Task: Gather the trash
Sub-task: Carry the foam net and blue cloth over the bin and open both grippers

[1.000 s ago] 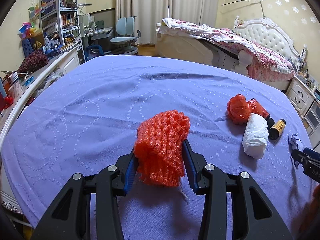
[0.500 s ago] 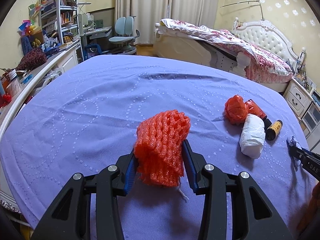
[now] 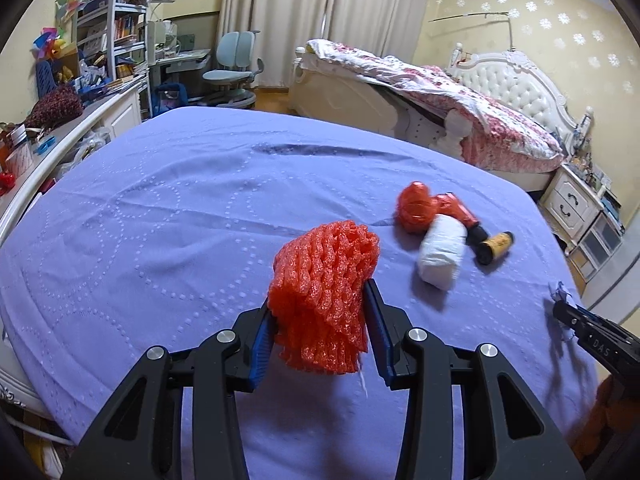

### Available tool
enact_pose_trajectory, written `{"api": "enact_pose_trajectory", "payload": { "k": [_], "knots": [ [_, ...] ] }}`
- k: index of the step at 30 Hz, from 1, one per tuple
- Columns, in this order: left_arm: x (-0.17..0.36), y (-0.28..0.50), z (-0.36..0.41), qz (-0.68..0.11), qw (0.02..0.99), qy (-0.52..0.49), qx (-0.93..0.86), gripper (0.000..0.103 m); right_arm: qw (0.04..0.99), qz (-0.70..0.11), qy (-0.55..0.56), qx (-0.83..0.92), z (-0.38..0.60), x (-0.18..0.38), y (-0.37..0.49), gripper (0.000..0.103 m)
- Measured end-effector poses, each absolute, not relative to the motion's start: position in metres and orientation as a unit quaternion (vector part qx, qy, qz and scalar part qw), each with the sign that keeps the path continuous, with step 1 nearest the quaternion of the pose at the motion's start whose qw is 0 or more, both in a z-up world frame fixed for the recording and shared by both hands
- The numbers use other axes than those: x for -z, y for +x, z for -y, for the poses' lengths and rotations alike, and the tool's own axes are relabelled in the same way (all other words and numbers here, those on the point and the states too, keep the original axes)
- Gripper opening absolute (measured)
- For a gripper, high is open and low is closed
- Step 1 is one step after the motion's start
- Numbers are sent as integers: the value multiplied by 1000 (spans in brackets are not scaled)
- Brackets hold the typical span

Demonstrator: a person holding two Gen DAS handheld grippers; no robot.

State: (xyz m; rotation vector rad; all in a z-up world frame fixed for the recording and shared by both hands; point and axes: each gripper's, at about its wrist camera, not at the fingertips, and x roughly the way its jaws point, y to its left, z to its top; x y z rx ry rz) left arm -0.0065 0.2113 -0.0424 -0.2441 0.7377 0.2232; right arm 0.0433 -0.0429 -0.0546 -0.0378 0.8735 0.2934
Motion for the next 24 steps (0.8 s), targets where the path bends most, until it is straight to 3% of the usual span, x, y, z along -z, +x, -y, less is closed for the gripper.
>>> {"api": "enact_pose_trajectory", "payload": {
  "k": [9,24],
  "knots": [
    [17,-8,-148,-331,939,-88,-35,42,909,-398,3,-126,80,40,24,26],
    [21,42,-12,-333,938,-23,94,42,925,-377,18,-38,178,33,19,26]
  ]
}}
